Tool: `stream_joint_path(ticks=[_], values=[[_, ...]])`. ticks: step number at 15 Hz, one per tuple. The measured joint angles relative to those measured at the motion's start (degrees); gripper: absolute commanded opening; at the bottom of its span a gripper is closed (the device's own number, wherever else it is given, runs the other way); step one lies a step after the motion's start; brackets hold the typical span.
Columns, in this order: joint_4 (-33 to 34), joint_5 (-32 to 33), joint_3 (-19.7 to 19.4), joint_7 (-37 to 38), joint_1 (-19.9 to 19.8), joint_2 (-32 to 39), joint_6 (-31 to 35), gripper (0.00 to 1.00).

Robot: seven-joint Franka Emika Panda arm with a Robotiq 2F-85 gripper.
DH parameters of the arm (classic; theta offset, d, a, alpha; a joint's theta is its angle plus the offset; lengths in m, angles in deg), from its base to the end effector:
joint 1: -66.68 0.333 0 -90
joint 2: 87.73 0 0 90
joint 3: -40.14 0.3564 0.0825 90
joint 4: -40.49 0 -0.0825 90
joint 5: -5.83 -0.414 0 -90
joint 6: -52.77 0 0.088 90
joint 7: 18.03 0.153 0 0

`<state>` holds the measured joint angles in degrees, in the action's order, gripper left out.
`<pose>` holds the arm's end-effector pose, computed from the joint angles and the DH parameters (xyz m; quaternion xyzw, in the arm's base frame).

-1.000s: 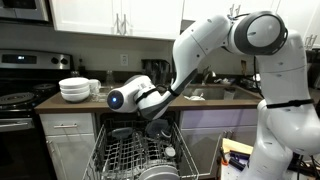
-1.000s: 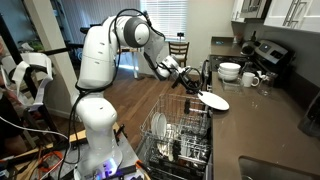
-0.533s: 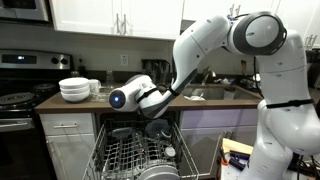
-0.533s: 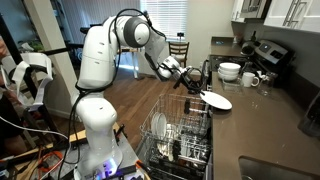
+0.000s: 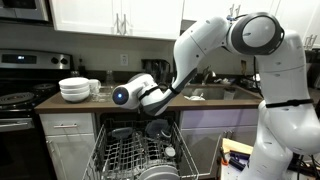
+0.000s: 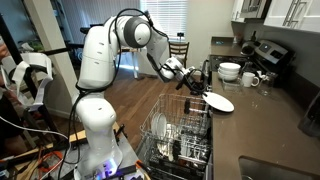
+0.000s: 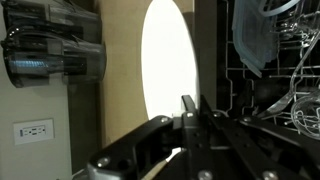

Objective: Remove the plate that's on the other side in the dishwasher and put it on the countertop

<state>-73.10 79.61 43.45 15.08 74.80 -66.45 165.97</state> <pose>0.6444 0.0251 0.2792 0.8404 0.1810 0.0488 0.5084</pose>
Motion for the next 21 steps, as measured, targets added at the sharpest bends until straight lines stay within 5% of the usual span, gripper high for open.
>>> stream_joint_path(ticks=[21], values=[[0.0, 0.0, -1.5, 0.0, -1.5, 0.0, 2.1, 0.05]])
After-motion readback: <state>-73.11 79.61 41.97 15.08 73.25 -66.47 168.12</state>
